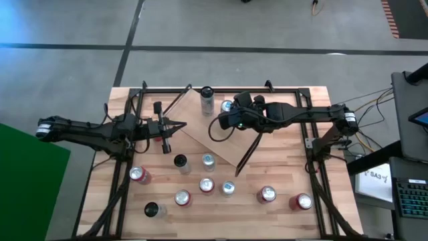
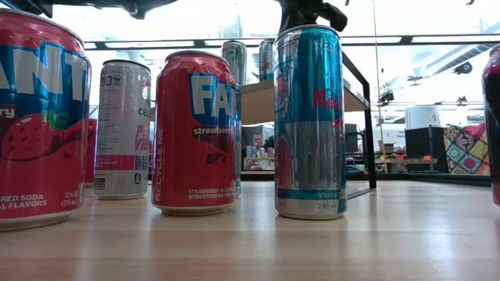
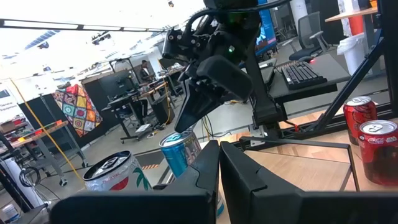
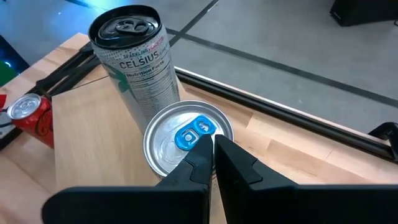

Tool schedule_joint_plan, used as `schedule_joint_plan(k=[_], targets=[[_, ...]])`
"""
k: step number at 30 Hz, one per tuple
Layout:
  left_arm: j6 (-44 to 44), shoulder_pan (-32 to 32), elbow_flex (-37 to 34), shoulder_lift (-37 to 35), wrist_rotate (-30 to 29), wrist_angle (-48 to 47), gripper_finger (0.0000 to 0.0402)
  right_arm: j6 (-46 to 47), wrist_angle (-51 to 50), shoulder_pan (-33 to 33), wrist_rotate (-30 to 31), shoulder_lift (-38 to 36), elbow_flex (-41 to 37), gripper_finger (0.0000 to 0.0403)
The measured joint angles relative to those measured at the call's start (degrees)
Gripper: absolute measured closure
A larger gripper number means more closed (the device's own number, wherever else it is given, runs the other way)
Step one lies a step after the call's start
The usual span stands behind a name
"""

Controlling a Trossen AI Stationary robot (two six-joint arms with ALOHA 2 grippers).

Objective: Place canned beverage on shelf
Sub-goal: Put the silver/blue soda can on the shelf

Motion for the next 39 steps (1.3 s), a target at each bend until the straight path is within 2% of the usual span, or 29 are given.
schedule_joint_plan(k=[28, 37, 39], targets=[[0.02, 0.0, 0.0, 0.0, 0.0, -0.39, 0.0402, 1.74, -0.38, 1.55, -0.02, -0.69, -0.02, 0.0394], [0.02, 0.0, 0.0, 0.0, 0.0, -0.37, 0.0402, -0.66, -0.26, 1.83, -0.09, -0.85, 2.79, 0.0394], [0.02, 0.0, 0.0, 0.0, 0.0, -0.37, 0.0402, -2.08, -0.19, 1.92, -2.18, -0.85, 3.23, 0.0394]])
